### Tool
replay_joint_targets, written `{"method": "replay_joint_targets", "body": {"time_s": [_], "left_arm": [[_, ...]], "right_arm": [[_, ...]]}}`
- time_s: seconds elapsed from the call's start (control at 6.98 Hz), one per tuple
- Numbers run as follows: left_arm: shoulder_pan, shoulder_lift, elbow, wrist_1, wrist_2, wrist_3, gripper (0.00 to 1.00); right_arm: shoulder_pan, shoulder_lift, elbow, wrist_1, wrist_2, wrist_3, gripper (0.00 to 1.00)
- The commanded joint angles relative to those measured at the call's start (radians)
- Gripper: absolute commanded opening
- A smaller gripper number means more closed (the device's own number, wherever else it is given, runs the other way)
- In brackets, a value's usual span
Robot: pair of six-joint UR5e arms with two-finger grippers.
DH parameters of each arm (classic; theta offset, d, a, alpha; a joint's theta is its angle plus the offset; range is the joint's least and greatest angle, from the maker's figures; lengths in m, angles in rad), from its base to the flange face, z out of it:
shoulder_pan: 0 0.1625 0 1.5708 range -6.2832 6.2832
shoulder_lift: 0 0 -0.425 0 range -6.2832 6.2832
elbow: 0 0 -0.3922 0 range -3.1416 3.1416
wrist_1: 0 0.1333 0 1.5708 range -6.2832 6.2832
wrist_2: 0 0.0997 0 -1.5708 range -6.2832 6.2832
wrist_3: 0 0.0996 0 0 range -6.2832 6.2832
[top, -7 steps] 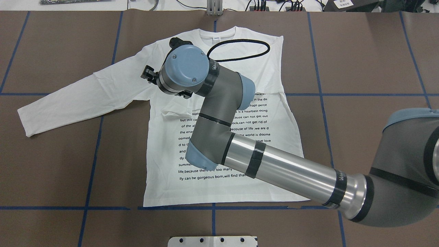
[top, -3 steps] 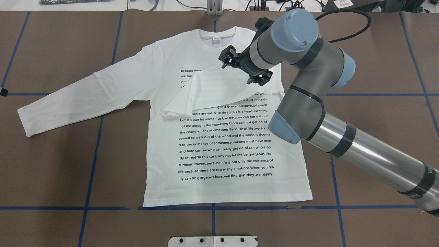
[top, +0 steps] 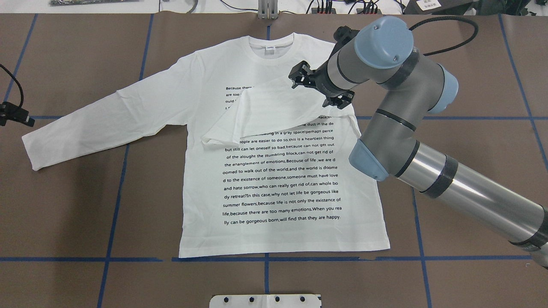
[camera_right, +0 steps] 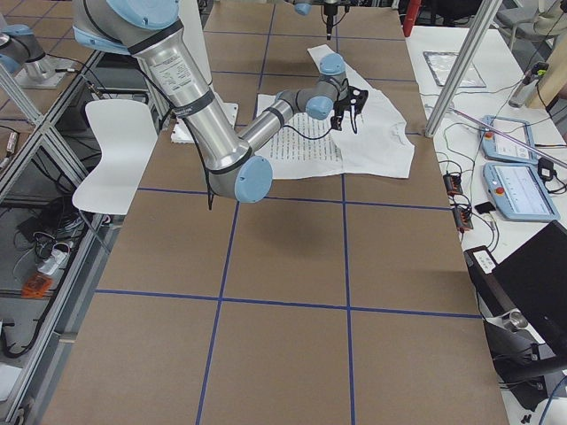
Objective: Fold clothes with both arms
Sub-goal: 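Release the sleeve with the right gripper while the left gripper grasps the other cuff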
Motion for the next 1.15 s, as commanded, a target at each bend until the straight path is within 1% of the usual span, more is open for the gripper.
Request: {"method": "replay_joint_targets", "body": {"time_s": [0.0,0.29,0.57,0.72,1.0], "left_arm": [[0.014,-0.003,0.078,-0.094,0.027,-0.004,0.82],[0.035,-0.002,0.090,-0.096,0.025,-0.006,0.74],[0.061,-0.002,0.098,-0.096,0.027,-0.004,0.71],[0.062,-0.002,0.096,-0.096,0.027,-0.004,0.69],[0.063,0.001,0.096,-0.096,0.028,-0.003,0.62]], "right_arm": [[0.000,-0.004,0.001,0.000,0.000,-0.008,0.99],[-0.002,-0.004,0.003,0.000,0.000,-0.007,0.99],[-0.002,-0.014,0.003,0.003,0.000,-0.007,0.99],[-0.002,-0.017,0.000,0.023,0.000,-0.007,0.99],[-0.005,-0.020,0.001,0.023,0.000,-0.005,0.99]]}}
